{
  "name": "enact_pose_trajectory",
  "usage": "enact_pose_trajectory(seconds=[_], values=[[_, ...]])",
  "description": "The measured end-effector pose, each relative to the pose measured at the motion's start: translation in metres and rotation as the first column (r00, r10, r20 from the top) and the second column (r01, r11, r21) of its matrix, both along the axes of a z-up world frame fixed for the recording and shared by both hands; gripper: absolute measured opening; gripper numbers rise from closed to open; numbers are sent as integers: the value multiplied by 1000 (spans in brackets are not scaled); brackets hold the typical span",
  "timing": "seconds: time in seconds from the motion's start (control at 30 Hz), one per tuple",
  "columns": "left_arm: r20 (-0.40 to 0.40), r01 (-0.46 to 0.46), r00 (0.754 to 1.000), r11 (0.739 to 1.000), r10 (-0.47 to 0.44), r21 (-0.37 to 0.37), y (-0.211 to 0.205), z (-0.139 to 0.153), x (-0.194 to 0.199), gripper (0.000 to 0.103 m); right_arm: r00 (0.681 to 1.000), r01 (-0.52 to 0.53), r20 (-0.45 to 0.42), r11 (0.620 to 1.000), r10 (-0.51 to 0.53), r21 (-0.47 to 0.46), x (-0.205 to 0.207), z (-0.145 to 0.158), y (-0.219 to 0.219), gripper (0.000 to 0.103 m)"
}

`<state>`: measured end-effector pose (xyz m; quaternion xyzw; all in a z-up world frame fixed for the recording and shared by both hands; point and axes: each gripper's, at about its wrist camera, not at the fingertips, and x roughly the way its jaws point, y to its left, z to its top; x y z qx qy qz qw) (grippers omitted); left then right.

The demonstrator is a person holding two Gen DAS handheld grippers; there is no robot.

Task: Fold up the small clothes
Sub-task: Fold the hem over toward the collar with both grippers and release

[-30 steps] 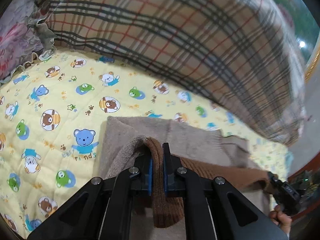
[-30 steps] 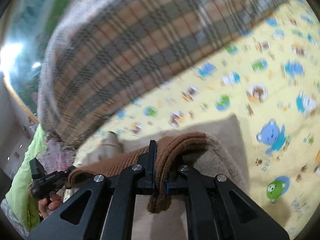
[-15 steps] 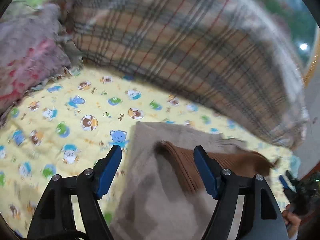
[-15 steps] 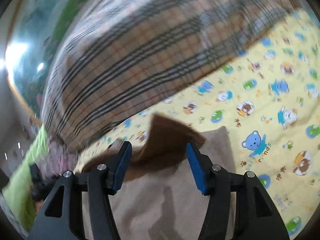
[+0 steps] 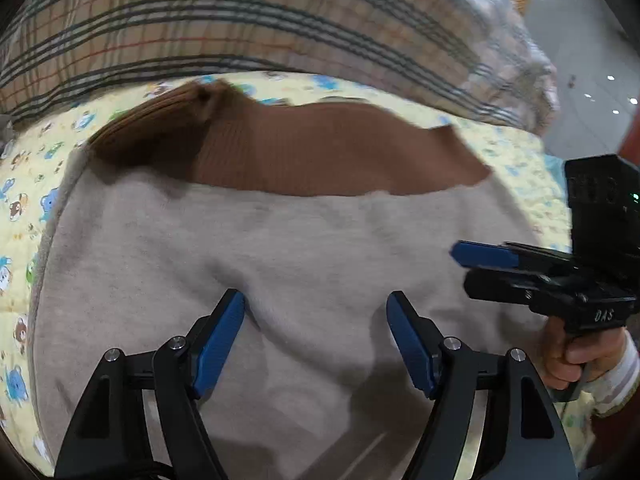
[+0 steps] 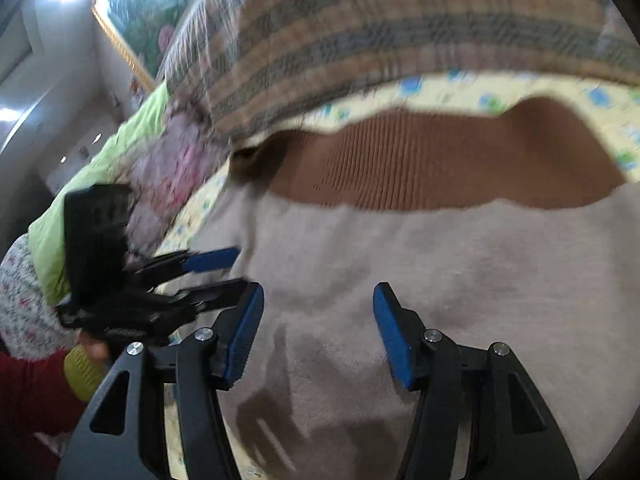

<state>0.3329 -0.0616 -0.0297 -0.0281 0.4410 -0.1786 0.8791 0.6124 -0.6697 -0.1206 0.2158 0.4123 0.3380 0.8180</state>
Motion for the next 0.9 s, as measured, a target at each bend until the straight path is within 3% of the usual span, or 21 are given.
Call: enact_pose_trajectory(seconds=[0.1,0.17,0.23,0.3,0.33,0.4,0.47,0.57,0.67,0.8,0.9], values=[[30,-67,997,997,66,42,17,0,23,74,995,99,21,989,-97,-111,21,-13,-9,56],[36,-132,991,990,130,45,35,1,40,72,974,226,-19,972,-228,-63,36,-22,-35,55],[29,-198,980,980,197,8,62,4,59,67,930,365,-30,930,-367,-45,43,-26,-64,55],[23,-243,970,970,244,-27,81,5,70,52,845,530,-35,845,-533,-68,43,-31,-96,55],[18,-267,963,962,268,-55,92,7,72,51,807,586,-58,809,-588,-41,40,-35,-111,52],[13,-319,947,944,321,-84,109,9,68,49,770,636,-86,772,-633,10,31,-37,-127,52],[-13,-335,941,931,337,-141,120,9,57,50,764,643,-31,764,-645,-53,20,-27,-122,54],[-26,-355,935,929,354,-107,121,10,24,55,760,650,43,754,-649,-93,-7,-11,-118,54],[2,-352,935,931,354,-96,109,20,-16,64,780,626,70,776,-622,-73,-36,5,-108,54],[25,-303,951,942,309,-142,86,25,-60,69,850,525,84,849,-520,-56,-58,16,-77,54],[3,-298,954,949,300,-106,74,13,-68,72,897,440,63,895,-437,-75,-73,8,-56,54]])
